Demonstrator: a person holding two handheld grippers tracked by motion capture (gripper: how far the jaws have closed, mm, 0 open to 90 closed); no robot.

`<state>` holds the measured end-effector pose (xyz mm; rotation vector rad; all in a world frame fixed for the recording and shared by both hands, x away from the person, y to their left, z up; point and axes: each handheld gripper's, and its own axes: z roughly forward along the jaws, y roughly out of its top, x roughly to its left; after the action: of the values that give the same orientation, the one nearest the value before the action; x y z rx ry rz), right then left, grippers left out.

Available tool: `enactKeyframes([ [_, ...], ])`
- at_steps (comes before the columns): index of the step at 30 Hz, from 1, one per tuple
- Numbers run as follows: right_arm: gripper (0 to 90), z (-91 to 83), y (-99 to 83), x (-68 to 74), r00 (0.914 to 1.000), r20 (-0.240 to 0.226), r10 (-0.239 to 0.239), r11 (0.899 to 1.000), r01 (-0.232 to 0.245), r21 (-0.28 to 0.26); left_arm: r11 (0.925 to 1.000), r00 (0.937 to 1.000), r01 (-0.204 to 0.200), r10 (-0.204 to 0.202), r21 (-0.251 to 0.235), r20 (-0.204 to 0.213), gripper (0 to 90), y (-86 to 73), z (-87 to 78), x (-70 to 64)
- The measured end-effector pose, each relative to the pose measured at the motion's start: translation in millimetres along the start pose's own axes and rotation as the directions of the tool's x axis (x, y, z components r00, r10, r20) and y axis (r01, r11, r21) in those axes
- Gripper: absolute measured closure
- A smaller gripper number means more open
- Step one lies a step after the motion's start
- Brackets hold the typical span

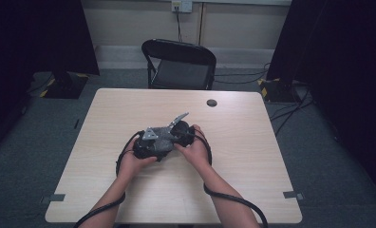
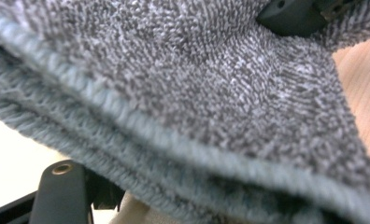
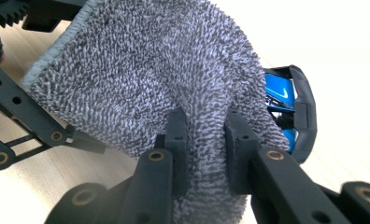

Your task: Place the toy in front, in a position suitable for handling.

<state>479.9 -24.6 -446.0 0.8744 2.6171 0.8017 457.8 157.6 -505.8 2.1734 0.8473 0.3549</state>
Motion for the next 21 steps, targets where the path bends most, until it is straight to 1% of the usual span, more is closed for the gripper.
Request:
enactKeyframes([
  [2, 74.4, -0.4, -0.2, -1.5, 1.0, 0.006, 0.0, 1.0, 0.0, 0.003, 1.0, 1.0, 0.007, -0.007, -0.001, 0.003, 25.5, -0.1, 0.2, -0.4],
  [11, 74.4, -2.5, -1.7, -9.2, 0.9997, 0.022, 0.012, 1.0, -0.012, 0.006, 1.0, 1.0, 0.005, -0.005, -0.001, 0.003, 25.5, -0.1, 0.1, -0.3],
  [14, 74.4, -3.6, -1.9, -12.3, 0.9993, 0.035, 0.013, 1.0, -0.013, 0.009, 1.0, 1.0, 0.006, -0.006, -0.001, 0.003, 25.5, -0.1, 0.2, -0.3],
  [21, 74.4, -5.2, -4.0, -21.7, 0.9983, 0.037, 0.045, 0.999, -0.046, 0.007, 1.0, 1.0, 0.005, -0.005, -0.001, 0.003, 25.5, -0.1, 0.2, -0.3],
])
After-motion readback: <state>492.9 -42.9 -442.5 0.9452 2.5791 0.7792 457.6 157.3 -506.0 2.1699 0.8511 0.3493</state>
